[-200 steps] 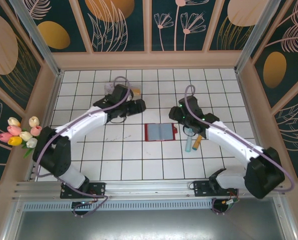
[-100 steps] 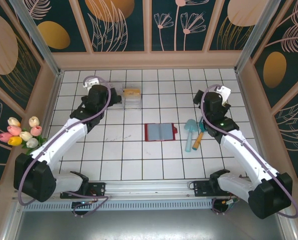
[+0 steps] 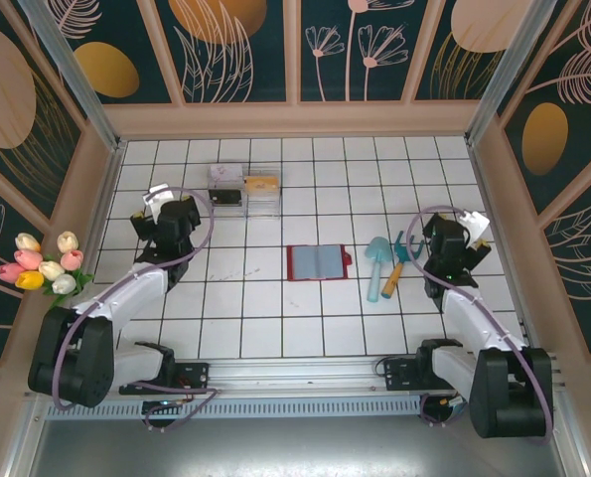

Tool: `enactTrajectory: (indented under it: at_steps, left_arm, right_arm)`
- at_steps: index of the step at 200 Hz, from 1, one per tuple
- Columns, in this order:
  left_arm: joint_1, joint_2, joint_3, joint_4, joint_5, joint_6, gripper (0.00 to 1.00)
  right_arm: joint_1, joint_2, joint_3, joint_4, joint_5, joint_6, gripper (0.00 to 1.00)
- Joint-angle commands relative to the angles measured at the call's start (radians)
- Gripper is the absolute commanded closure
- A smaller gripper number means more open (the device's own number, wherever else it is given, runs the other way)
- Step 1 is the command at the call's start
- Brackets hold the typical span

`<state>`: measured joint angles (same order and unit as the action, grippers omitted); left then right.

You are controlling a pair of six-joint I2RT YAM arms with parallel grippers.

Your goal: Take the credit cards out of the card holder

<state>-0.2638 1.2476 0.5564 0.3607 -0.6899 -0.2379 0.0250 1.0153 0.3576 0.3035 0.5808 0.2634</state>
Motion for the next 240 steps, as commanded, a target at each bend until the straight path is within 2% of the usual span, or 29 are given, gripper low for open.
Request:
enactTrajectory:
  at_steps: [1,34,57,92,105,128,138,165,199,240]
  left_arm:
    - [0.02,-0.01,-0.067,0.226,-0.01,0.111,0.01]
    - [0.069,0.022,-0.165,0.404,0.034,0.138,0.01]
    - [0.114,0.038,-0.259,0.594,0.155,0.161,0.01]
    - [0.178,0.08,-0.364,0.845,0.325,0.174,0.01]
    - [0.204,0.105,-0.381,0.893,0.397,0.161,0.01]
    - [0.214,0.17,-0.393,0.966,0.459,0.175,0.01]
    - [0.213,0.195,-0.395,0.994,0.488,0.185,0.01]
    - [0.214,0.239,-0.389,1.022,0.52,0.201,0.01]
    - [0.213,0.28,-0.387,1.059,0.53,0.209,0.01]
    - [0.219,0.278,-0.337,0.955,0.473,0.173,0.01]
  right_arm:
    - [-0.027,0.007,-0.071,0.245,-0.075,-0.044,0.01]
    - [-0.028,0.064,-0.166,0.448,-0.153,-0.112,0.01]
    - [-0.028,0.136,-0.205,0.607,-0.238,-0.161,0.01]
    - [-0.024,0.23,-0.186,0.706,-0.317,-0.197,0.01]
    - [-0.024,0.27,-0.182,0.77,-0.342,-0.216,0.01]
    - [-0.026,0.334,-0.15,0.807,-0.385,-0.232,0.01]
    - [-0.026,0.355,-0.138,0.809,-0.405,-0.229,0.01]
    - [-0.026,0.465,-0.161,0.962,-0.438,-0.229,0.01]
    - [-0.024,0.524,-0.151,0.99,-0.431,-0.229,0.01]
    - [-0.024,0.526,-0.147,0.988,-0.42,-0.223,0.01]
